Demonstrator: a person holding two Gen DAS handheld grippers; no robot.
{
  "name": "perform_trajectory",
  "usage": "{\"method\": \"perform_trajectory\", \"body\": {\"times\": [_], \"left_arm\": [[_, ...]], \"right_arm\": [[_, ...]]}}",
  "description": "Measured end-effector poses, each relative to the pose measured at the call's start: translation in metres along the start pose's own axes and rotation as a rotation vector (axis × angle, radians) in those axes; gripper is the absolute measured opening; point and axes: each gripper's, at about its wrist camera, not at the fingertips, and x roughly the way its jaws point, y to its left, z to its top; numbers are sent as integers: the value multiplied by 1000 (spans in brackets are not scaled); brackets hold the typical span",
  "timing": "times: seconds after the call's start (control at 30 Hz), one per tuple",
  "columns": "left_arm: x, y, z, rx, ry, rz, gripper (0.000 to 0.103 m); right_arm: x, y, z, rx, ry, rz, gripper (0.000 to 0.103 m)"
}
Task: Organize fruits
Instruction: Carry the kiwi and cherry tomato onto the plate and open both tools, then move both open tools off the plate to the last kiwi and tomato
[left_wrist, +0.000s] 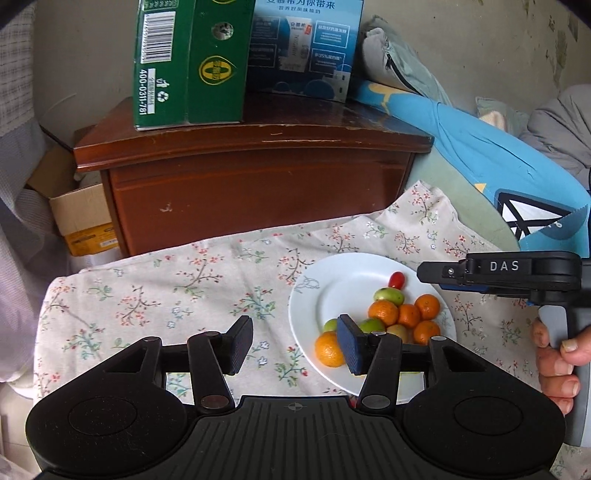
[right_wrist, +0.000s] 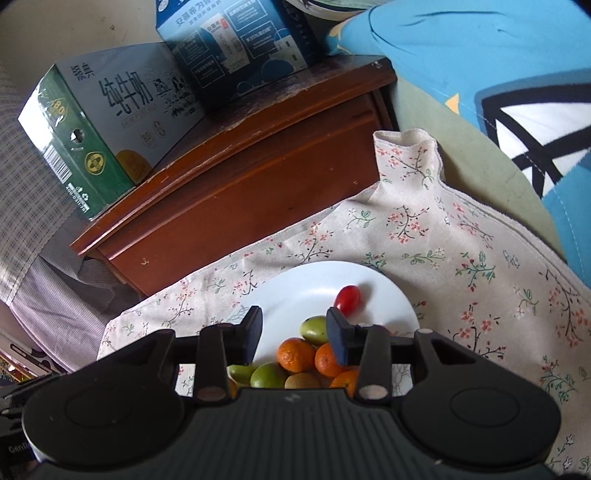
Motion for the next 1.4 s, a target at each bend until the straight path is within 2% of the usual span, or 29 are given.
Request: {"method": "perform_trajectory", "body": {"times": [0.37, 0.57, 0.77, 1.07, 1.4], "left_arm": [[-41, 9, -24, 51, 15, 1, 49], [-53, 20, -34, 29, 7, 52, 49], [-55, 31, -36, 9, 9, 72, 49], [-54, 45, -35, -35, 18, 117, 49], [-51, 43, -36, -25, 37, 128, 49]], "right_arm": [[-25, 39, -42, -93, 49, 50, 40], [-29, 53, -73, -102, 67, 48, 40], [-14, 64, -99, -117, 112, 30, 40], [16, 66, -114, -92, 152, -5, 40], [28, 79, -120, -150, 87, -72, 40]]}}
